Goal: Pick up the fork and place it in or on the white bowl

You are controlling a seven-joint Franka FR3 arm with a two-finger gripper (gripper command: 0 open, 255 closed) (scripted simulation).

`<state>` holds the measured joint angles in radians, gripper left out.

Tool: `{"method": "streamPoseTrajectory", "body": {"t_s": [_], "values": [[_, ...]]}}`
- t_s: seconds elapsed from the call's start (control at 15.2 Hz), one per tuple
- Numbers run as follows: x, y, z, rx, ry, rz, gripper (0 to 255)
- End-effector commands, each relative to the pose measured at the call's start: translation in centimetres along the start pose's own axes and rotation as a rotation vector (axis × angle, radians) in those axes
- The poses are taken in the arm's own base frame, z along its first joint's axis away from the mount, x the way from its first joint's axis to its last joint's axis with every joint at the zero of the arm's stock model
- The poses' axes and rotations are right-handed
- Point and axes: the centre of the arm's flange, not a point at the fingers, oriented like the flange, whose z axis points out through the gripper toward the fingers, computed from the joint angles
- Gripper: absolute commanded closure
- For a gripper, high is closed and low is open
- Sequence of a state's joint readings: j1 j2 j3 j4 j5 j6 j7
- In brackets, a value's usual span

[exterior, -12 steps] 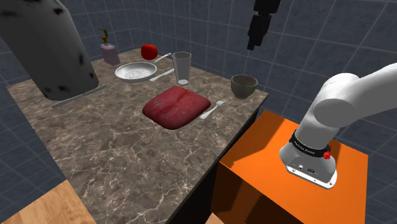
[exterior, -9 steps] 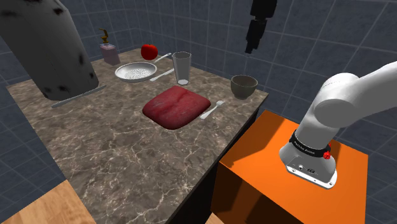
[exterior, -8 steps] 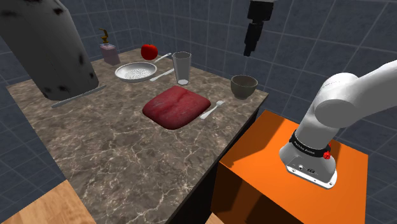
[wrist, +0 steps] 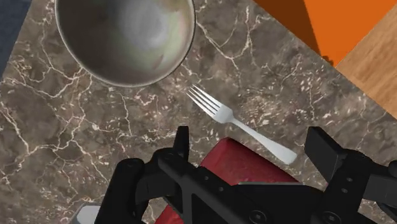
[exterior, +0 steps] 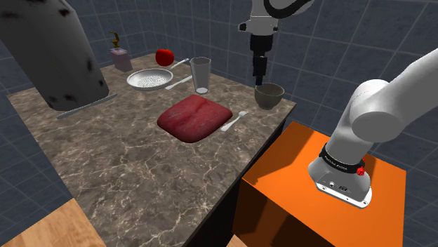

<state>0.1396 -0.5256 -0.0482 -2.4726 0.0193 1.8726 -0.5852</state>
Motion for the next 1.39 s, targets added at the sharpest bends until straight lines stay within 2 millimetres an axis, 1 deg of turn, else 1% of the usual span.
{"method": "streamPoseTrajectory", "body": {"t_s": [0.0, 0.4, 0.53, 0.59, 1.06, 1.12, 1.32], "values": [[1.9, -0.1, 2.4, -0.005, -0.023, -0.114, 0], [6.4, -0.8, 9.5, -0.019, -0.094, -0.439, 0], [7.7, -1.3, 12.0, -0.023, -0.118, -0.547, 0], [8.1, -1.5, 12.9, -0.025, -0.126, -0.585, 0], [7.7, -1.3, 16.5, -0.025, -0.126, -0.585, 0], [7.7, -1.3, 16.8, -0.025, -0.126, -0.585, 0], [7.7, -1.3, 16.8, -0.025, -0.126, -0.585, 0]]}}
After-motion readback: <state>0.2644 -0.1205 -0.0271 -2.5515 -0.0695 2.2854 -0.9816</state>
